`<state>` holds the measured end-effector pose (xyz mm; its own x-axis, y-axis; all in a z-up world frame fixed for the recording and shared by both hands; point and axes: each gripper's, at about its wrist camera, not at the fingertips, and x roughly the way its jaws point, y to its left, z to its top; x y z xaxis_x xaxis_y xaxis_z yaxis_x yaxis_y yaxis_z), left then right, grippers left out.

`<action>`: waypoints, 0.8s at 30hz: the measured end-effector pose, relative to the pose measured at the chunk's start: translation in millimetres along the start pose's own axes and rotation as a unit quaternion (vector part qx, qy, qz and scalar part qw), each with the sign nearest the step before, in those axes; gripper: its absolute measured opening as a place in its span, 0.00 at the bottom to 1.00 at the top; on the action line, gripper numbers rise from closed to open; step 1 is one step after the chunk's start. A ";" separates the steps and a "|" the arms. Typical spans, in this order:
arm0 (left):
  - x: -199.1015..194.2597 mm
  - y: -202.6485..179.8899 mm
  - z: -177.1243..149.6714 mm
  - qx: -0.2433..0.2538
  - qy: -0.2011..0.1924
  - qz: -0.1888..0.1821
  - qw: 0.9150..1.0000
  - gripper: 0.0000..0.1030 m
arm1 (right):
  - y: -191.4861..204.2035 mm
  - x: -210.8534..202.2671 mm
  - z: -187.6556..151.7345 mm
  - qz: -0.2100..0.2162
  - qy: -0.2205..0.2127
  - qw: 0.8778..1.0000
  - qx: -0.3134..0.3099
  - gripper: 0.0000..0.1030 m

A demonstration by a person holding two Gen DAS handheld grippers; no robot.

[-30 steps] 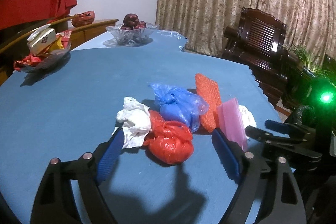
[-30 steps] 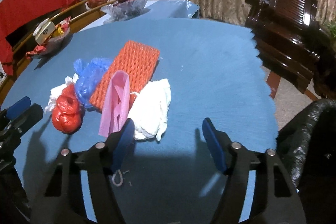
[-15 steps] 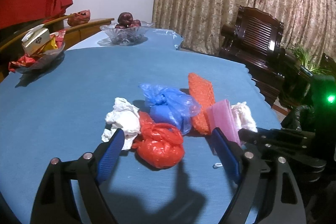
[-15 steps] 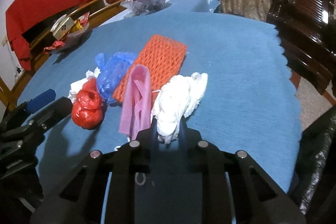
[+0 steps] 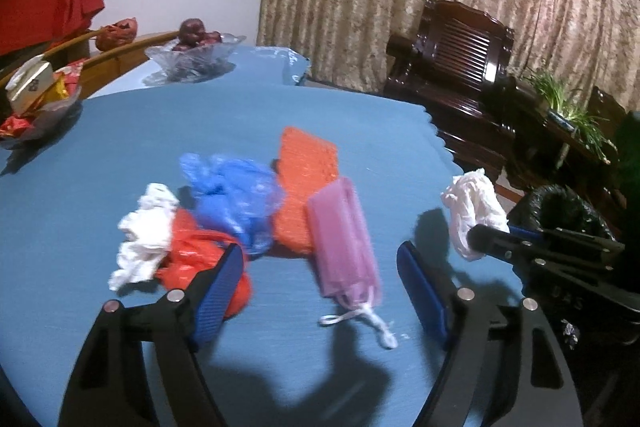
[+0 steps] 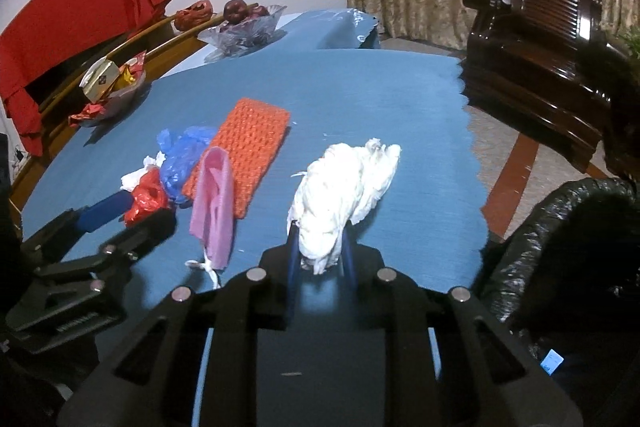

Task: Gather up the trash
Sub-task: 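Close the left gripper on the pink mesh bag while the right holds the white bag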

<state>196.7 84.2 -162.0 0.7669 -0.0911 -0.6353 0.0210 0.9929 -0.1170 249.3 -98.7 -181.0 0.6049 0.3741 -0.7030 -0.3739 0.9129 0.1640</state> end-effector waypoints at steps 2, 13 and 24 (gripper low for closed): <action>6.1 -7.1 0.2 0.005 0.005 0.000 1.000 0.73 | -4.1 -1.8 -0.4 -0.001 -0.002 1.000 0.004 0.18; 42.1 -24.5 -0.5 0.015 0.047 0.001 0.999 0.43 | -16.3 -8.8 -1.6 0.000 -0.010 1.000 0.019 0.18; 23.6 -25.4 6.9 0.012 0.029 -0.003 0.999 0.11 | -10.8 -16.0 -4.1 0.005 -0.016 1.000 0.021 0.18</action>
<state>218.7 57.3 -168.7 0.7277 -0.1015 -0.6783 0.0424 0.9938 -0.1033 240.8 -115.2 -174.3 0.6230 0.3877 -0.6793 -0.3511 0.9147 0.2001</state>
